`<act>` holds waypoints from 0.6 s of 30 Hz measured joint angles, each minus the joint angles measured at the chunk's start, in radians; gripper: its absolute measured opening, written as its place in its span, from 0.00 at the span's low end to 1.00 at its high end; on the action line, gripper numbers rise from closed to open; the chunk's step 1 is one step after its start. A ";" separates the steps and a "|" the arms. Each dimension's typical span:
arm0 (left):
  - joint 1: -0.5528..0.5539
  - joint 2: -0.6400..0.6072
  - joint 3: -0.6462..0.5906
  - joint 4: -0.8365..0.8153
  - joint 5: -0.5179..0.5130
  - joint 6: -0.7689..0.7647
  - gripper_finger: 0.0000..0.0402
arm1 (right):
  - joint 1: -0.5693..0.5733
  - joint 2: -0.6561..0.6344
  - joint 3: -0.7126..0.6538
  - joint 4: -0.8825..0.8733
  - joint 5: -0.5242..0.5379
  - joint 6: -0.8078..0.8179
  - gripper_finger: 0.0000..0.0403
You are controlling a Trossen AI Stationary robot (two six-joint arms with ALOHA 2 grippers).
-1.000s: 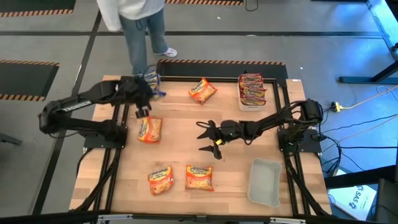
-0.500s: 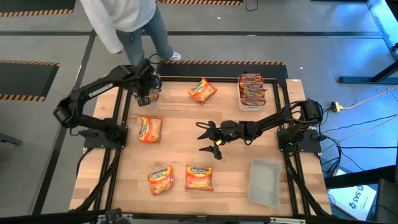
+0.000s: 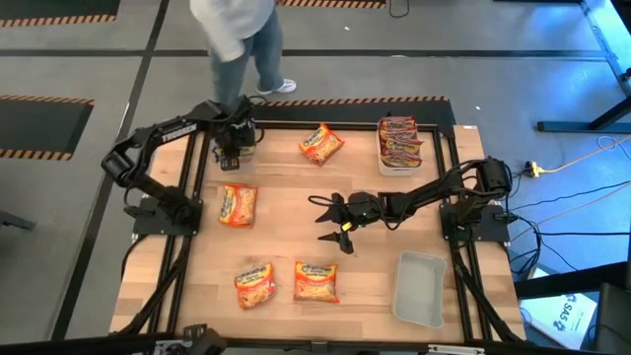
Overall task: Sort Maruchan noodles
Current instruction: Put the blue noodle pack into the transparent bin
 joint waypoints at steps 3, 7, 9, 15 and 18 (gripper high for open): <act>0.008 0.040 0.000 0.000 0.019 0.003 0.25 | 0.000 0.000 0.000 0.000 -0.005 0.001 0.63; 0.008 0.078 0.000 0.023 0.010 -0.057 0.26 | 0.000 0.000 0.000 -0.001 -0.029 0.003 0.63; 0.008 0.091 0.000 0.036 0.011 -0.075 0.29 | 0.000 0.000 0.000 -0.001 -0.034 0.004 0.63; 0.008 0.130 0.000 0.038 0.010 -0.099 0.39 | 0.000 0.000 0.000 -0.001 -0.034 0.004 0.63; -0.004 0.132 0.002 0.034 -0.023 -0.115 0.43 | 0.000 0.000 0.000 -0.001 -0.034 0.006 0.63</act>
